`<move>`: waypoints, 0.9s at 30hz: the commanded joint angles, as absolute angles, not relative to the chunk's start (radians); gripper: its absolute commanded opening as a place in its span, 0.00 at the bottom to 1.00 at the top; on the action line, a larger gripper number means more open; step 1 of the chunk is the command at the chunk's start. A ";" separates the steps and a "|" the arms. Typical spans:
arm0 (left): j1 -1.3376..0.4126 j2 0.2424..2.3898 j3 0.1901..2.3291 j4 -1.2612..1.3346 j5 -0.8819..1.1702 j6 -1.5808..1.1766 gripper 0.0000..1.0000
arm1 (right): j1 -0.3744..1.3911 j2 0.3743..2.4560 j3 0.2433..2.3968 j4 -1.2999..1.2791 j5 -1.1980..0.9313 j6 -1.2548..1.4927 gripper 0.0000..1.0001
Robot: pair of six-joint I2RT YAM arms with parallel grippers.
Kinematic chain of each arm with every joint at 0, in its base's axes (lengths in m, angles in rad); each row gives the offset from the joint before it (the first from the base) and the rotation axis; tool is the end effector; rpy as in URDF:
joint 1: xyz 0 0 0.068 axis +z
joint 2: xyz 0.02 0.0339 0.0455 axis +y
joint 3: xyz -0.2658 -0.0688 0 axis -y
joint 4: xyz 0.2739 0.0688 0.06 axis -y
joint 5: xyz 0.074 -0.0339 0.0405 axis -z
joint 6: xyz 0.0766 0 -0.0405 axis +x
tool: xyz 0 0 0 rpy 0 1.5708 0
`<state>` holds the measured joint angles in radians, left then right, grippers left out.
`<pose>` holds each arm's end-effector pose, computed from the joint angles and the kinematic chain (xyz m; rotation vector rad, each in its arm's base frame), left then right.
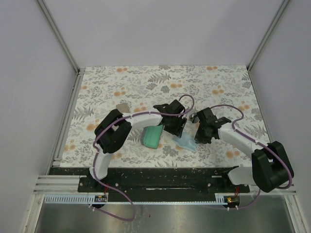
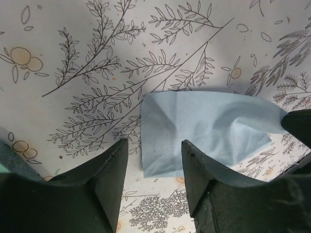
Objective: Organize the sunglasses
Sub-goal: Pick up the corner of the glasses cleaning cloth from the center of the board.
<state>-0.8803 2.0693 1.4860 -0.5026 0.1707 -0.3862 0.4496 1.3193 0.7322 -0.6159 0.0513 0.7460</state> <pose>0.2947 -0.3771 0.1139 0.7391 2.6893 -0.6004 0.2442 0.1135 0.1287 0.4266 2.7671 0.2337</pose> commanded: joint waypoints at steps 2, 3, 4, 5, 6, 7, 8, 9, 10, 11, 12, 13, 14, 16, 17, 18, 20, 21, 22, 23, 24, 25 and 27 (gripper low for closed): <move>-0.881 2.111 1.520 -0.480 0.104 -0.387 0.52 | 0.445 1.299 0.727 -0.584 0.029 0.762 0.00; -0.881 2.120 1.528 -0.480 0.113 -0.387 0.52 | 0.445 1.299 0.727 -0.583 0.028 0.762 0.00; -0.881 2.129 1.540 -0.479 0.126 -0.387 0.49 | 0.445 1.304 0.727 -0.580 0.026 0.762 0.00; -0.882 2.138 1.548 -0.476 0.146 -0.387 0.47 | 0.445 1.305 0.729 -0.581 0.028 0.764 0.00; -0.881 2.146 1.551 -0.469 0.169 -0.387 0.43 | 0.445 1.307 0.727 -0.580 0.028 0.764 0.00; -0.882 2.151 1.551 -0.460 0.196 -0.388 0.39 | 0.445 1.305 0.727 -0.578 0.026 0.764 0.00; -0.882 2.157 1.549 -0.453 0.210 -0.391 0.37 | 0.443 1.304 0.727 -0.580 0.028 0.765 0.00; -0.882 2.166 1.551 -0.451 0.218 -0.396 0.35 | 0.443 1.304 0.727 -0.578 0.026 0.765 0.00; -0.881 2.169 1.548 -0.451 0.227 -0.396 0.33 | 0.445 1.304 0.726 -0.580 0.028 0.765 0.00; -0.881 2.174 1.546 -0.451 0.233 -0.397 0.30 | 0.446 1.302 0.726 -0.581 0.025 0.765 0.00; -0.881 2.174 1.540 -0.451 0.233 -0.397 0.28 | 0.445 1.299 0.726 -0.581 0.026 0.765 0.00; -0.881 2.175 1.536 -0.451 0.235 -0.400 0.26 | 0.445 1.299 0.726 -0.581 0.026 0.765 0.00; -0.881 2.174 1.532 -0.451 0.235 -0.402 0.25 | 0.445 1.299 0.726 -0.580 0.026 0.765 0.00; -0.881 2.175 1.522 -0.446 0.235 -0.403 0.22 | 0.445 1.299 0.726 -0.578 0.026 0.765 0.00; -0.881 2.177 1.520 -0.443 0.241 -0.403 0.20 | 0.446 1.304 0.729 -0.578 0.025 0.764 0.00; -0.881 2.183 1.523 -0.443 0.245 -0.403 0.18 | 0.445 1.304 0.729 -0.580 0.026 0.765 0.00; -0.882 2.192 1.529 -0.439 0.253 -0.403 0.06 | 0.445 1.308 0.730 -0.580 0.025 0.765 0.00; -0.881 2.198 1.535 -0.440 0.255 -0.403 0.00 | 0.445 1.310 0.732 -0.580 0.028 0.764 0.00; -0.881 2.200 1.542 -0.440 0.256 -0.402 0.00 | 0.443 1.310 0.732 -0.580 0.026 0.765 0.00; -0.881 2.204 1.546 -0.440 0.259 -0.402 0.00 | 0.445 1.312 0.733 -0.580 0.026 0.764 0.00; -0.881 2.206 1.548 -0.440 0.261 -0.402 0.00 | 0.445 1.312 0.733 -0.580 0.026 0.762 0.00; -0.879 2.206 1.549 -0.440 0.259 -0.400 0.00 | 0.445 1.313 0.733 -0.580 0.028 0.762 0.00; -0.879 2.194 1.549 -0.445 0.249 -0.400 0.00 | 0.445 1.312 0.733 -0.580 0.029 0.762 0.00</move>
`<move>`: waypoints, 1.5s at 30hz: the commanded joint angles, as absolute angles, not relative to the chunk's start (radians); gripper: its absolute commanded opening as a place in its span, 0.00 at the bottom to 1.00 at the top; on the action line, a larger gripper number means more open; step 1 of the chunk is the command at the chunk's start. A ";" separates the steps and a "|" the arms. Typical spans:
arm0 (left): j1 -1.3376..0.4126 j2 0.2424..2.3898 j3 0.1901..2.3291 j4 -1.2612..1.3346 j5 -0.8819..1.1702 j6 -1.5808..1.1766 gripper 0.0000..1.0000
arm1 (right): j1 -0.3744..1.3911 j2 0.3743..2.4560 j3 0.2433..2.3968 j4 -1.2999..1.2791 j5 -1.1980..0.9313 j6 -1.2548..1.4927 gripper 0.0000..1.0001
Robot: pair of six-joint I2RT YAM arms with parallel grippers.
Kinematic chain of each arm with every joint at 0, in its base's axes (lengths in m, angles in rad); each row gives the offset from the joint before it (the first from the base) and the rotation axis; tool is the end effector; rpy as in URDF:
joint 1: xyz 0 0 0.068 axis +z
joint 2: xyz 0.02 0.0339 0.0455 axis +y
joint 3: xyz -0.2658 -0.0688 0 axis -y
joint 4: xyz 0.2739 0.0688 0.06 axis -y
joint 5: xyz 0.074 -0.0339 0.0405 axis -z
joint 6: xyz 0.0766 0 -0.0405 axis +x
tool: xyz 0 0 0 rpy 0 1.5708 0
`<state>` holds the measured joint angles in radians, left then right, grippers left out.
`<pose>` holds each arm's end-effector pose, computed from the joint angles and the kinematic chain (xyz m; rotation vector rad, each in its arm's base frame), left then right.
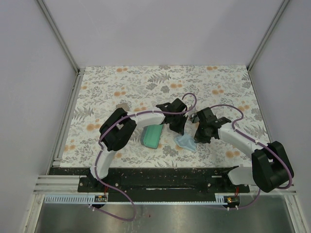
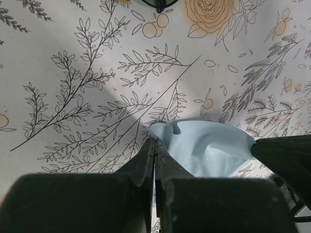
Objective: Organize the sunglasses
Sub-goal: Pick up the corner of the glasses cleaning cloth from the center of the board, then fold the glasses cleaning cloth at the center of the board.
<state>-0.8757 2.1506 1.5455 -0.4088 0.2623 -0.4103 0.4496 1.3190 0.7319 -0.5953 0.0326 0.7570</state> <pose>0.3070 -0.3992 0.1038 0.7350 2.6518 -0.7616 0.2461 0.1160 0.1298 0.4361 2.7564 0.2739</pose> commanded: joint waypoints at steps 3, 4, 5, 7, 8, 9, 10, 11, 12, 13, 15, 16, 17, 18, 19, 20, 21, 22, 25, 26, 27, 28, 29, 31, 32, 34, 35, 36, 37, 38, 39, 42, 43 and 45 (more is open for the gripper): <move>-0.867 2.160 1.548 -0.448 0.233 -0.402 0.00 | 0.446 1.315 0.738 -0.578 0.038 0.758 0.00; -0.858 2.142 1.548 -0.448 0.236 -0.406 0.00 | 0.445 1.318 0.742 -0.580 0.038 0.756 0.00; -0.850 2.122 1.548 -0.448 0.239 -0.410 0.00 | 0.446 1.319 0.747 -0.578 0.041 0.755 0.00; -0.833 2.085 1.548 -0.446 0.252 -0.419 0.00 | 0.445 1.324 0.764 -0.578 0.044 0.750 0.00; -0.825 2.069 1.542 -0.443 0.259 -0.423 0.00 | 0.445 1.328 0.775 -0.578 0.046 0.749 0.00; -0.819 2.051 1.537 -0.437 0.265 -0.428 0.00 | 0.445 1.330 0.782 -0.580 0.049 0.746 0.00; -0.810 2.031 1.522 -0.417 0.270 -0.437 0.00 | 0.445 1.331 0.794 -0.580 0.051 0.744 0.00; -0.802 2.004 1.494 -0.390 0.276 -0.454 0.00 | 0.445 1.335 0.804 -0.583 0.055 0.741 0.00; -0.792 1.978 1.467 -0.355 0.285 -0.466 0.00 | 0.445 1.338 0.819 -0.586 0.058 0.739 0.00; -0.782 1.956 1.436 -0.325 0.301 -0.480 0.00 | 0.445 1.341 0.828 -0.591 0.058 0.736 0.00; -0.762 1.924 1.407 -0.295 0.324 -0.497 0.00 | 0.443 1.351 0.851 -0.595 0.057 0.730 0.00; -0.755 1.913 1.393 -0.288 0.330 -0.500 0.00 | 0.443 1.356 0.862 -0.595 0.057 0.726 0.00; -0.749 1.907 1.388 -0.285 0.333 -0.502 0.00 | 0.443 1.362 0.874 -0.595 0.052 0.721 0.00; -0.739 1.898 1.385 -0.279 0.334 -0.505 0.00 | 0.443 1.367 0.891 -0.594 0.049 0.716 0.00; -0.735 1.894 1.378 -0.270 0.348 -0.509 0.00 | 0.443 1.373 0.903 -0.594 0.049 0.710 0.00; -0.729 1.891 1.374 -0.258 0.359 -0.514 0.00 | 0.445 1.379 0.919 -0.594 0.049 0.706 0.00; -0.723 1.885 1.368 -0.247 0.370 -0.520 0.00 | 0.443 1.390 0.934 -0.595 0.051 0.701 0.00; -0.715 1.881 1.361 -0.230 0.377 -0.529 0.00 | 0.443 1.399 0.949 -0.594 0.051 0.696 0.00; -0.700 1.873 1.365 -0.209 0.394 -0.543 0.00 | 0.431 1.436 1.006 -0.603 0.052 0.675 0.00; -0.693 1.875 1.382 -0.213 0.397 -0.540 0.00 | 0.425 1.454 1.032 -0.613 0.055 0.667 0.00; -0.684 1.875 1.396 -0.221 0.400 -0.541 0.00 | 0.419 1.465 1.052 -0.620 0.055 0.658 0.00; -0.678 1.879 1.410 -0.228 0.403 -0.541 0.00 | 0.413 1.480 1.078 -0.627 0.058 0.650 0.00; -0.672 1.879 1.423 -0.233 0.406 -0.538 0.00 | 0.408 1.491 1.098 -0.637 0.061 0.644 0.00; -0.663 1.873 1.445 -0.238 0.405 -0.538 0.00 | 0.399 1.508 1.146 -0.656 0.066 0.627 0.00; -0.660 1.873 1.459 -0.244 0.400 -0.538 0.00 | 0.393 1.515 1.175 -0.669 0.075 0.620 0.00; -0.652 1.867 1.486 -0.258 0.387 -0.535 0.00 | 0.381 1.532 1.210 -0.686 0.075 0.604 0.00; -0.647 1.861 1.497 -0.264 0.379 -0.532 0.00 | 0.379 1.539 1.241 -0.693 0.075 0.600 0.00; -0.643 1.853 1.508 -0.268 0.370 -0.531 0.00 | 0.376 1.546 1.262 -0.701 0.075 0.591 0.00; -0.641 1.847 1.514 -0.270 0.364 -0.529 0.00 | 0.374 1.552 1.281 -0.710 0.077 0.586 0.00; -0.638 1.836 1.514 -0.271 0.357 -0.528 0.00 | 0.374 1.560 1.299 -0.721 0.081 0.581 0.00; -0.640 1.827 1.514 -0.272 0.347 -0.526 0.00 | 0.373 1.565 1.311 -0.729 0.086 0.574 0.00; -0.640 1.787 1.474 -0.256 0.319 -0.525 0.00 | 0.373 1.568 1.315 -0.729 0.074 0.565 0.00; -0.640 1.775 1.456 -0.247 0.316 -0.523 0.00 | 0.373 1.568 1.309 -0.729 0.065 0.563 0.00; -0.641 1.764 1.419 -0.239 0.325 -0.522 0.00 | 0.373 1.568 1.289 -0.729 0.037 0.560 0.00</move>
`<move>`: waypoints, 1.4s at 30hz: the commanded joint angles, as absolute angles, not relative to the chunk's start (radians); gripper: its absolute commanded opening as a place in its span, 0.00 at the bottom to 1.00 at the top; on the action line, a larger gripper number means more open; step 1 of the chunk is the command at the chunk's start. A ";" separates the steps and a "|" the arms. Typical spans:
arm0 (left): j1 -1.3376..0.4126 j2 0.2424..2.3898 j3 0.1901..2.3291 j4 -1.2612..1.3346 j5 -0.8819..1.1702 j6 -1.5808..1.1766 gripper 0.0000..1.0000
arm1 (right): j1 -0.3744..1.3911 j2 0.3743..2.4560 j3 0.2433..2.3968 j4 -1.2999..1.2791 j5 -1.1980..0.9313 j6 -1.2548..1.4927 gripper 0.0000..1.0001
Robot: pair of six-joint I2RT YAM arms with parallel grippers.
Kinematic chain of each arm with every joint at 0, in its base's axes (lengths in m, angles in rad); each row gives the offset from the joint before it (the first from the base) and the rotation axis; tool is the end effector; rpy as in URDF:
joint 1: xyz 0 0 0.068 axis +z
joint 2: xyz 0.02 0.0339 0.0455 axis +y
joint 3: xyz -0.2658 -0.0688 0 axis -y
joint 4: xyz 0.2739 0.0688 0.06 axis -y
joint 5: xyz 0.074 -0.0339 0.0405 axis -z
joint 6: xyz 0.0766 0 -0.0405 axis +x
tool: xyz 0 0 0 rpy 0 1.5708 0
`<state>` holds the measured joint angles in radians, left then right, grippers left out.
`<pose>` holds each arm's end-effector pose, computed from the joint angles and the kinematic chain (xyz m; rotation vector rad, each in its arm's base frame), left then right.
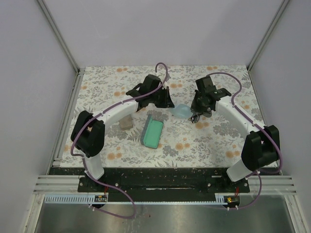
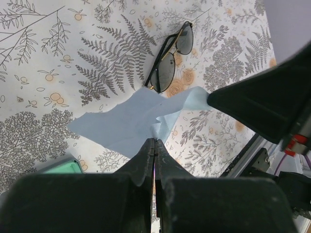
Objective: Organize the sunglasses
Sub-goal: Fold the glasses cleaning cloth at the center of the board.
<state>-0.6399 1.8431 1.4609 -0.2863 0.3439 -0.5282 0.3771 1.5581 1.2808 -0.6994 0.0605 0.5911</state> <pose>0.3718 -0.3089 0.2325 0.3335 2.3704 -0.9828 0.3557 0.1359 0.2373 0.2984 2.5553 0.2976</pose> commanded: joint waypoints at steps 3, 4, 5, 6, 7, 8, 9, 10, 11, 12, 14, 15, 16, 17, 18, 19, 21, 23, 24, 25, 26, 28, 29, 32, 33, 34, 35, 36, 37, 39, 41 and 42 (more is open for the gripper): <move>-0.653 1.749 1.338 -0.200 0.331 -0.525 0.00 | 0.373 1.562 1.235 -0.701 0.003 0.568 0.00; -0.660 1.744 1.307 -0.181 0.328 -0.529 0.00 | 0.373 1.559 1.214 -0.687 -0.026 0.569 0.00; -0.666 1.738 1.287 -0.170 0.325 -0.532 0.00 | 0.373 1.551 1.188 -0.674 -0.037 0.575 0.00; -0.673 1.738 1.263 -0.158 0.324 -0.535 0.00 | 0.373 1.546 1.155 -0.661 -0.057 0.580 0.00; -0.679 1.733 1.243 -0.147 0.321 -0.543 0.00 | 0.373 1.539 1.132 -0.646 -0.075 0.581 0.00; -0.686 1.729 1.224 -0.137 0.321 -0.548 0.00 | 0.373 1.534 1.112 -0.635 -0.092 0.584 0.00; -0.693 1.724 1.206 -0.124 0.318 -0.551 0.00 | 0.373 1.526 1.092 -0.626 -0.109 0.583 0.00; -0.699 1.723 1.189 -0.118 0.314 -0.551 0.00 | 0.373 1.520 1.077 -0.621 -0.120 0.584 0.00; -0.709 1.715 1.177 -0.114 0.308 -0.552 0.00 | 0.373 1.510 1.060 -0.615 -0.129 0.583 0.00; -0.716 1.712 1.164 -0.112 0.299 -0.554 0.00 | 0.373 1.499 1.043 -0.612 -0.138 0.583 0.00; -0.729 1.698 1.146 -0.112 0.284 -0.555 0.00 | 0.373 1.479 1.017 -0.609 -0.152 0.583 0.00; -0.733 1.694 1.137 -0.112 0.278 -0.555 0.00 | 0.373 1.470 1.008 -0.603 -0.166 0.580 0.00; -0.736 1.689 1.128 -0.112 0.276 -0.557 0.00 | 0.373 1.463 0.996 -0.600 -0.173 0.580 0.00; -0.739 1.687 1.120 -0.112 0.275 -0.558 0.00 | 0.374 1.456 0.986 -0.598 -0.184 0.578 0.00; -0.742 1.686 1.112 -0.112 0.273 -0.561 0.00 | 0.374 1.451 0.980 -0.598 -0.189 0.575 0.00; -0.747 1.684 1.105 -0.110 0.272 -0.561 0.00 | 0.374 1.450 0.976 -0.598 -0.193 0.574 0.00; -0.752 1.681 1.092 -0.112 0.258 -0.564 0.00 | 0.374 1.450 0.971 -0.597 -0.192 0.569 0.00; -0.750 1.678 1.085 -0.113 0.245 -0.565 0.00 | 0.374 1.460 0.971 -0.597 -0.193 0.560 0.00; -0.752 1.675 1.080 -0.117 0.236 -0.568 0.00 | 0.374 1.468 0.976 -0.597 -0.192 0.557 0.00; -0.750 1.674 1.072 -0.115 0.229 -0.572 0.00 | 0.374 1.477 0.979 -0.598 -0.195 0.554 0.00; -0.750 1.669 1.063 -0.110 0.218 -0.577 0.00 | 0.374 1.485 0.986 -0.597 -0.195 0.552 0.00; -0.752 1.661 1.043 -0.101 0.207 -0.589 0.00 | 0.374 1.505 1.003 -0.598 -0.195 0.545 0.00; -0.752 1.660 1.036 -0.098 0.199 -0.594 0.00 | 0.374 1.514 1.012 -0.597 -0.192 0.538 0.00; -0.750 1.658 1.009 -0.080 0.195 -0.609 0.00 | 0.374 1.549 1.041 -0.600 -0.184 0.525 0.00; -0.752 1.658 1.003 -0.072 0.193 -0.612 0.00 | 0.374 1.558 1.049 -0.598 -0.184 0.520 0.00; -0.750 1.660 0.999 -0.068 0.190 -0.615 0.00 | 0.374 1.575 1.057 -0.597 -0.184 0.519 0.00; -0.752 1.661 0.996 -0.064 0.186 -0.617 0.00 | 0.374 1.586 1.063 -0.597 -0.183 0.517 0.00; -0.752 1.663 0.996 -0.061 0.181 -0.615 0.00 | 0.374 1.595 1.069 -0.597 -0.181 0.514 0.00; -0.750 1.664 0.996 -0.058 0.179 -0.615 0.00 | 0.374 1.603 1.074 -0.597 -0.179 0.514 0.00; -0.752 1.670 0.999 -0.058 0.166 -0.615 0.00 | 0.374 1.614 1.084 -0.598 -0.178 0.511 0.00; -0.752 1.677 1.000 -0.060 0.149 -0.614 0.00 | 0.374 1.629 1.094 -0.597 -0.173 0.506 0.00; -0.752 1.678 1.002 -0.058 0.141 -0.615 0.00 | 0.374 1.637 1.100 -0.597 -0.170 0.503 0.00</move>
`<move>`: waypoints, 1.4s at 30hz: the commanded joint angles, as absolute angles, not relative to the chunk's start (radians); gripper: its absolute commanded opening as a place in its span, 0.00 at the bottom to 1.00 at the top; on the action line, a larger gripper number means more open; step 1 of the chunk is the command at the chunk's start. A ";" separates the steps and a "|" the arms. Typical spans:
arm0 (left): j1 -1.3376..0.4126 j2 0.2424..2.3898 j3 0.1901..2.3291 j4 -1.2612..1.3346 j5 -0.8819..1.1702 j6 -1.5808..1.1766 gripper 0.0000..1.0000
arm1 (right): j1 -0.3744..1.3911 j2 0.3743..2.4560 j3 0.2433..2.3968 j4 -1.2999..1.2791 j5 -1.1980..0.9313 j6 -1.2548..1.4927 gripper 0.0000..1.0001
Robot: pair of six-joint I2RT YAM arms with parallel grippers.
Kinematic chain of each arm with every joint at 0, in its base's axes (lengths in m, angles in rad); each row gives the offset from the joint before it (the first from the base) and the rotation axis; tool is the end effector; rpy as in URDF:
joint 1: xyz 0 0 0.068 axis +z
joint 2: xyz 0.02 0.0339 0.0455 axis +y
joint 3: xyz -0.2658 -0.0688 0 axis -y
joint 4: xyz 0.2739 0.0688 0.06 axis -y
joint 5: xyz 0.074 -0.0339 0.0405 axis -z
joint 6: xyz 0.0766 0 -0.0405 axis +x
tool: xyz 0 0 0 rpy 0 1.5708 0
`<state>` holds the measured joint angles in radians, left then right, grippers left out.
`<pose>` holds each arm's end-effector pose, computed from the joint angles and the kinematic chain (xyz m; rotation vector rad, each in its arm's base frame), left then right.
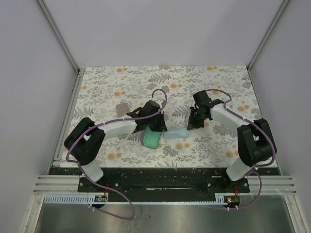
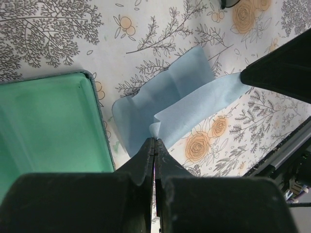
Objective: Organize the sunglasses
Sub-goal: Fold the glasses cleaning cloth at the center of the board.
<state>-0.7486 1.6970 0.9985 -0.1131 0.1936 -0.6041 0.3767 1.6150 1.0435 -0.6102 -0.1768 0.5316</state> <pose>0.2863 -0.2861 0.1388 0.2817 2.5277 -0.8271 0.3217 0.1417 0.1431 0.1698 2.8268 0.4703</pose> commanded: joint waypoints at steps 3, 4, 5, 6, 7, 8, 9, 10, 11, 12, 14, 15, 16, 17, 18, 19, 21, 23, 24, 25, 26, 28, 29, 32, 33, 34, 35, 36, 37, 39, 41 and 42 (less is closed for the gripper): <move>-0.750 1.674 0.993 -0.051 0.114 -0.621 0.00 | 0.374 1.658 1.114 -0.597 -0.170 0.499 0.00; -0.750 1.671 0.989 -0.045 0.106 -0.621 0.00 | 0.376 1.666 1.118 -0.597 -0.170 0.500 0.00; -0.750 1.674 0.989 -0.044 0.101 -0.620 0.00 | 0.374 1.672 1.123 -0.597 -0.169 0.497 0.00; -0.750 1.672 0.991 -0.044 0.094 -0.620 0.00 | 0.376 1.681 1.127 -0.597 -0.167 0.495 0.00; -0.750 1.674 0.991 -0.044 0.092 -0.618 0.00 | 0.376 1.686 1.132 -0.597 -0.166 0.495 0.00; -0.752 1.674 0.991 -0.043 0.087 -0.615 0.00 | 0.374 1.689 1.135 -0.597 -0.164 0.494 0.00; -0.752 1.677 0.991 -0.043 0.087 -0.614 0.00 | 0.376 1.695 1.138 -0.594 -0.163 0.494 0.00; -0.752 1.678 0.989 -0.041 0.086 -0.614 0.00 | 0.374 1.700 1.144 -0.592 -0.160 0.495 0.00; -0.750 1.681 0.992 -0.040 0.086 -0.612 0.00 | 0.376 1.704 1.147 -0.592 -0.160 0.494 0.00; -0.750 1.686 0.991 -0.040 0.083 -0.612 0.00 | 0.374 1.712 1.150 -0.591 -0.160 0.494 0.00; -0.750 1.687 0.986 -0.040 0.078 -0.614 0.00 | 0.374 1.727 1.163 -0.589 -0.160 0.492 0.00; -0.750 1.689 0.986 -0.038 0.074 -0.614 0.00 | 0.374 1.733 1.170 -0.589 -0.160 0.492 0.00; -0.752 1.689 0.985 -0.035 0.069 -0.614 0.00 | 0.374 1.741 1.175 -0.588 -0.155 0.492 0.00; -0.750 1.689 0.982 -0.034 0.064 -0.615 0.00 | 0.374 1.749 1.180 -0.586 -0.156 0.492 0.00; -0.752 1.687 0.980 -0.031 0.060 -0.617 0.00 | 0.374 1.758 1.187 -0.586 -0.155 0.489 0.00; -0.750 1.689 0.977 -0.026 0.057 -0.615 0.00 | 0.376 1.764 1.193 -0.587 -0.153 0.489 0.00; -0.750 1.692 0.973 -0.014 0.046 -0.615 0.00 | 0.374 1.778 1.207 -0.586 -0.146 0.485 0.00; -0.753 1.700 0.971 -0.005 0.038 -0.615 0.00 | 0.374 1.789 1.219 -0.587 -0.140 0.480 0.00; -0.753 1.704 0.973 -0.005 0.035 -0.615 0.00 | 0.374 1.793 1.223 -0.589 -0.140 0.476 0.08; -0.753 1.709 0.974 -0.003 0.037 -0.614 0.00 | 0.374 1.795 1.226 -0.589 -0.141 0.476 0.18; -0.758 1.713 0.974 -0.005 0.037 -0.611 0.00 | 0.374 1.792 1.224 -0.589 -0.141 0.474 0.29; -0.765 1.706 0.974 -0.003 0.028 -0.609 0.11 | 0.374 1.773 1.213 -0.586 -0.133 0.477 0.56; -0.768 1.698 0.970 -0.005 0.015 -0.607 0.19 | 0.374 1.760 1.203 -0.584 -0.127 0.479 0.57; -0.781 1.669 0.971 -0.017 0.005 -0.595 0.32 | 0.374 1.723 1.174 -0.584 -0.112 0.488 0.54; -0.784 1.663 0.979 -0.029 -0.024 -0.592 0.34 | 0.374 1.707 1.158 -0.586 -0.110 0.494 0.53; -0.787 1.654 0.985 -0.038 -0.031 -0.585 0.36 | 0.374 1.692 1.140 -0.584 -0.110 0.498 0.51; -0.790 1.648 0.991 -0.055 -0.038 -0.578 0.40 | 0.374 1.672 1.120 -0.578 -0.112 0.506 0.49; -0.796 1.643 0.997 -0.067 -0.049 -0.574 0.41 | 0.376 1.654 1.092 -0.569 -0.117 0.517 0.47; -0.802 1.637 1.005 -0.084 -0.058 -0.568 0.42 | 0.379 1.640 1.069 -0.558 -0.121 0.523 0.46; -0.813 1.623 1.015 -0.106 -0.072 -0.561 0.43 | 0.387 1.622 1.031 -0.546 -0.112 0.532 0.44; -0.819 1.608 1.022 -0.120 -0.075 -0.560 0.43 | 0.399 1.615 0.999 -0.542 -0.107 0.541 0.43; -0.818 1.603 1.023 -0.126 -0.074 -0.560 0.43 | 0.408 1.617 0.986 -0.535 -0.109 0.549 0.43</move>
<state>-0.8078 1.6684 0.9771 -0.1093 -0.0269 -0.5816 0.3828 1.6527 1.0332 -0.5697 -0.1303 0.5152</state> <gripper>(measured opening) 0.431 0.435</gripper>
